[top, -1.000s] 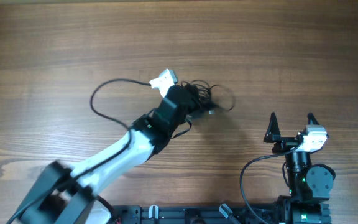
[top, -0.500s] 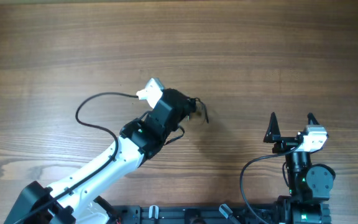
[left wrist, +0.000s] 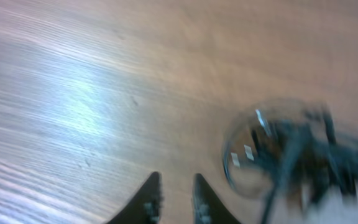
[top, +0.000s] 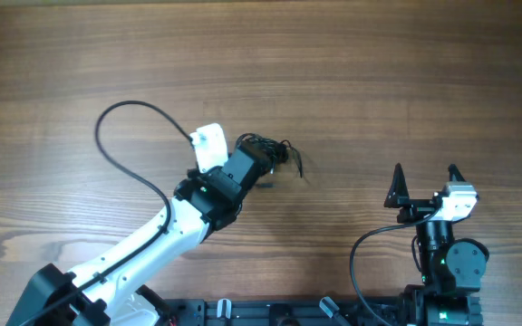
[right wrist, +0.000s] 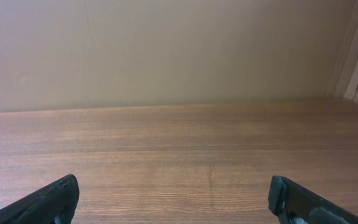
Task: Untangle cables
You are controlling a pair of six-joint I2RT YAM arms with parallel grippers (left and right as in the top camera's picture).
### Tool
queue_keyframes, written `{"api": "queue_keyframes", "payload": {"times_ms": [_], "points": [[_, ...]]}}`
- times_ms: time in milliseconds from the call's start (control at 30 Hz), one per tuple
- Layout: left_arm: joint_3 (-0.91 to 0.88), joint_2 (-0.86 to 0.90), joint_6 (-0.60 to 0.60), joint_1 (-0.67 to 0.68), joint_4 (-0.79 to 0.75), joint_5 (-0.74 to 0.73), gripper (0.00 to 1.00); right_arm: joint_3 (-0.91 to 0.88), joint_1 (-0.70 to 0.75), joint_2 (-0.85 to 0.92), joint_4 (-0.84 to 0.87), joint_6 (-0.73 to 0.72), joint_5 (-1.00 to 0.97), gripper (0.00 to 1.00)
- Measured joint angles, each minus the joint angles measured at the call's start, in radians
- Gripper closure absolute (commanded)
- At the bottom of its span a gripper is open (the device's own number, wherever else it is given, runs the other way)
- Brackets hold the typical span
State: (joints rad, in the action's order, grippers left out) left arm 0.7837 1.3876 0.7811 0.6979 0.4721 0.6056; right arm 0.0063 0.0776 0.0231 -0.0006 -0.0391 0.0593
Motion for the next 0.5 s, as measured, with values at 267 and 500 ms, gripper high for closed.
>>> {"api": "queue_keyframes", "payload": {"times_ms": [267, 500], "points": [[0.0, 0.0, 0.269, -0.126, -0.099, 0.027, 0.24, 0.0, 0.0, 0.0, 0.0, 0.0, 0.0, 0.0], [0.0, 0.0, 0.162, -0.132, -0.129, -0.387, 0.09, 0.0, 0.0, 0.0, 0.0, 0.0, 0.0, 0.0]]}}
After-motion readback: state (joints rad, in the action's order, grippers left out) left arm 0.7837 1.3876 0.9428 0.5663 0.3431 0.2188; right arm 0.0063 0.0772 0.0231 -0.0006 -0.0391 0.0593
